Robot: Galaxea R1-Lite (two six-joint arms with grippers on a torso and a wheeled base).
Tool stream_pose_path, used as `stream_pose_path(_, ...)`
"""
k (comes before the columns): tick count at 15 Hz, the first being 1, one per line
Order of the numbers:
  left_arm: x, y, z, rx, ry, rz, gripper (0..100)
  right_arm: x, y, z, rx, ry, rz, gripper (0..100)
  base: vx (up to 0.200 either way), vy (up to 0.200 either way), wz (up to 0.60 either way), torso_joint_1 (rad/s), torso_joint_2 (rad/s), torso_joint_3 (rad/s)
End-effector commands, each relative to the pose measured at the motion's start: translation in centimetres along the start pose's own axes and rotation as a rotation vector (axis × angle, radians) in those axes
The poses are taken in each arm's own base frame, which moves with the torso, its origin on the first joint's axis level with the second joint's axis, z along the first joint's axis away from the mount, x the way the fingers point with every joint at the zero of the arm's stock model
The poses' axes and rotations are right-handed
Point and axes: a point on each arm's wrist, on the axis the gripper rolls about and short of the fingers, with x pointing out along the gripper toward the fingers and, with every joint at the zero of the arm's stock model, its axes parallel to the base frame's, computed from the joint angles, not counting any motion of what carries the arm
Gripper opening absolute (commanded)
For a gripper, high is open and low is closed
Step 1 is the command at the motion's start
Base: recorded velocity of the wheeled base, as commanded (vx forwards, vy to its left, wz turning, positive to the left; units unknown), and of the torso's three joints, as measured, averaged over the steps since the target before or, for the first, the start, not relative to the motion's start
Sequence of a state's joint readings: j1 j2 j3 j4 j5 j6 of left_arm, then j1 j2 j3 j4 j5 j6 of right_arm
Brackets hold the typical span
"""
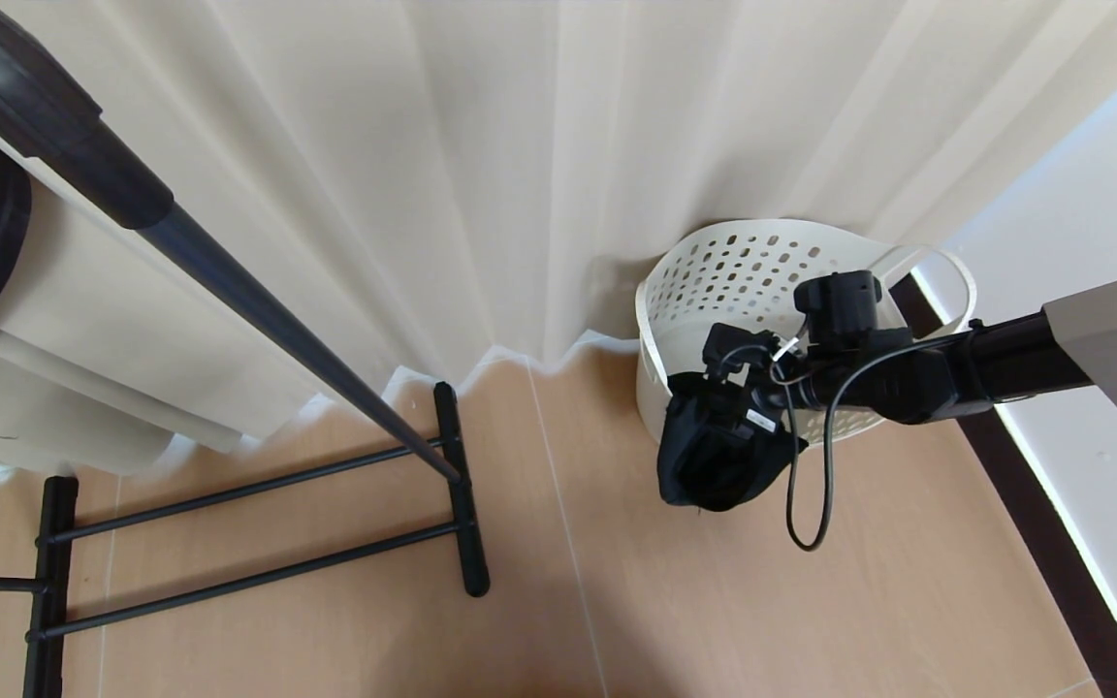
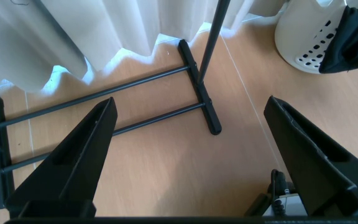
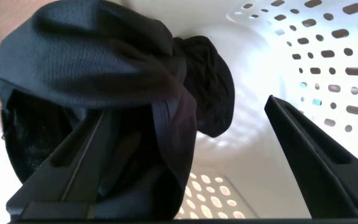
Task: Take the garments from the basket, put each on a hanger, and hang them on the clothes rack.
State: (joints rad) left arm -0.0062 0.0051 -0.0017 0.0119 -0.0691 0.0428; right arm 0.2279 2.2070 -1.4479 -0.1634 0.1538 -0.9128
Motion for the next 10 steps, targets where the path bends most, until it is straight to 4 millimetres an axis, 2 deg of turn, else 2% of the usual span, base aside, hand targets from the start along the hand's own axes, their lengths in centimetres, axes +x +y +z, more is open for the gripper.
stream_pose_path(1,0.0,0.0,-0.01,0.0,0.0,0.0,100,0.63,0.08,-0.14,0.0,0.0,0.003,100,0.0,0.0,0.0,0.0,0.0,0.0)
stream_pose_path(10,0.0,0.0,-0.01,0.0,0.0,0.0,100,1.49,-0.38,0.04,0.069,-0.012,-0.012,100,0.0,0.0,0.0,0.0,0.0,0.0)
